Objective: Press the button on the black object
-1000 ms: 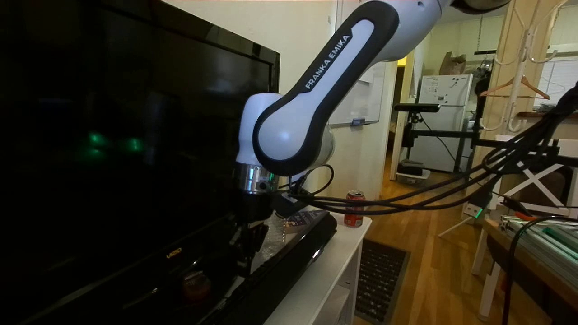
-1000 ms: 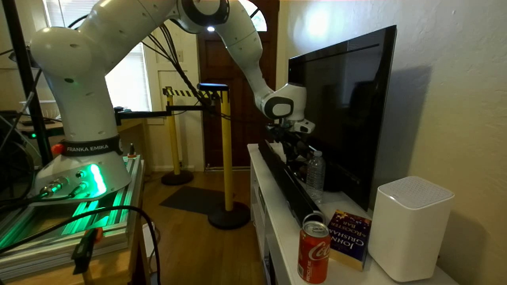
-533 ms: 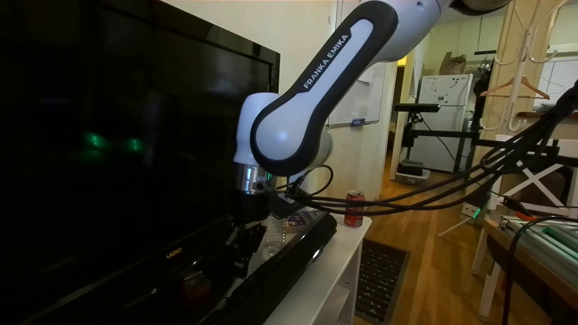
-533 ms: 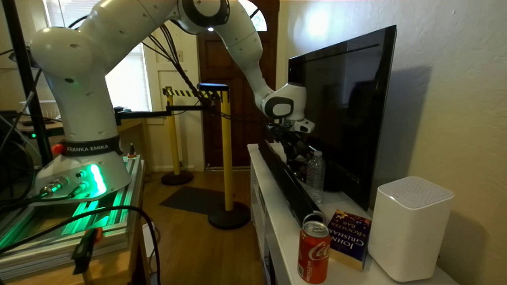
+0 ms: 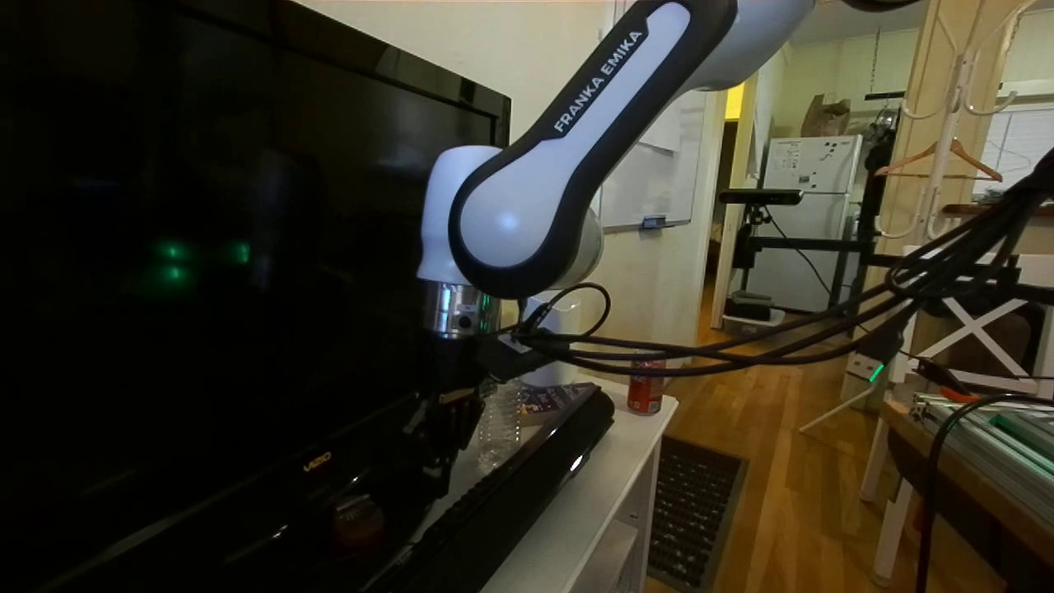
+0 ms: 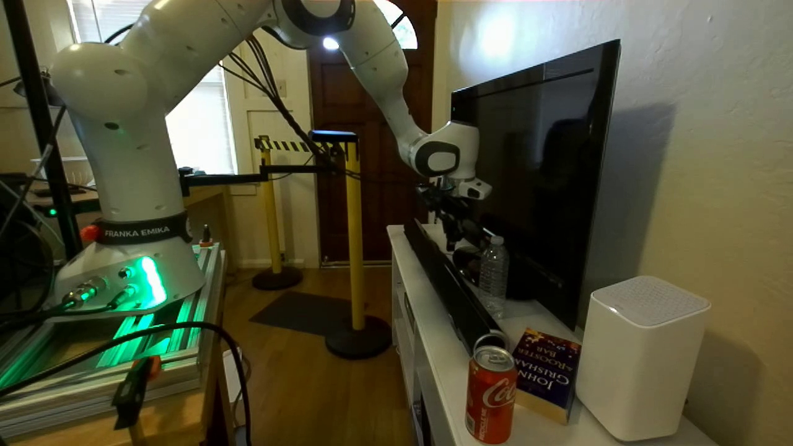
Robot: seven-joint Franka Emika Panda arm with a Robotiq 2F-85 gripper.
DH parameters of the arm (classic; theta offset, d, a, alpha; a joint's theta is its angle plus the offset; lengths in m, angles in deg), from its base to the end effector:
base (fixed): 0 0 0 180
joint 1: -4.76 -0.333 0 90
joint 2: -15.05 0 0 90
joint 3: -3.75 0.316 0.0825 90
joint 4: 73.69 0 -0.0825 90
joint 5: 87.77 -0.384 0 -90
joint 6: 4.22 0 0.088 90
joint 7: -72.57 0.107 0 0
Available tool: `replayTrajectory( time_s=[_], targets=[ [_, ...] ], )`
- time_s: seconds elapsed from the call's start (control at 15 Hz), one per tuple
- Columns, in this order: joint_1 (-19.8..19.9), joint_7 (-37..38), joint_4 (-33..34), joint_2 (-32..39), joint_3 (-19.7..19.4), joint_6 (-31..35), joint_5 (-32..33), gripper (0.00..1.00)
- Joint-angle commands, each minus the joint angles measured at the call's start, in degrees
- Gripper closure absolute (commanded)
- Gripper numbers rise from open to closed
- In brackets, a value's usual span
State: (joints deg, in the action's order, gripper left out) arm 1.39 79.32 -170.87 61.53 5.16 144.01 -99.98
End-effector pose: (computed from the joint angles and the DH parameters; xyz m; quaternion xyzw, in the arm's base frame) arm 0.6740 0.0509 0.1305 -0.9909 0.1093 -0.0321 0.0719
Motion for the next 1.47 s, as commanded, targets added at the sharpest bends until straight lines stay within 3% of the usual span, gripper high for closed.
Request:
replayTrajectory(
  time_s=[0.0, 0.4, 1.4],
  targets=[
    [-0.74, 3.23, -0.67, -1.37, -1.13, -3.68, 1.67, 1.00],
    [-1.78, 4.83, -0.39, -0.42, -3.46, -3.27, 3.69, 1.00],
    [0.12, 2.99, 0.78, 2.32, -0.94, -3.69, 2.11, 1.00]
  ],
)
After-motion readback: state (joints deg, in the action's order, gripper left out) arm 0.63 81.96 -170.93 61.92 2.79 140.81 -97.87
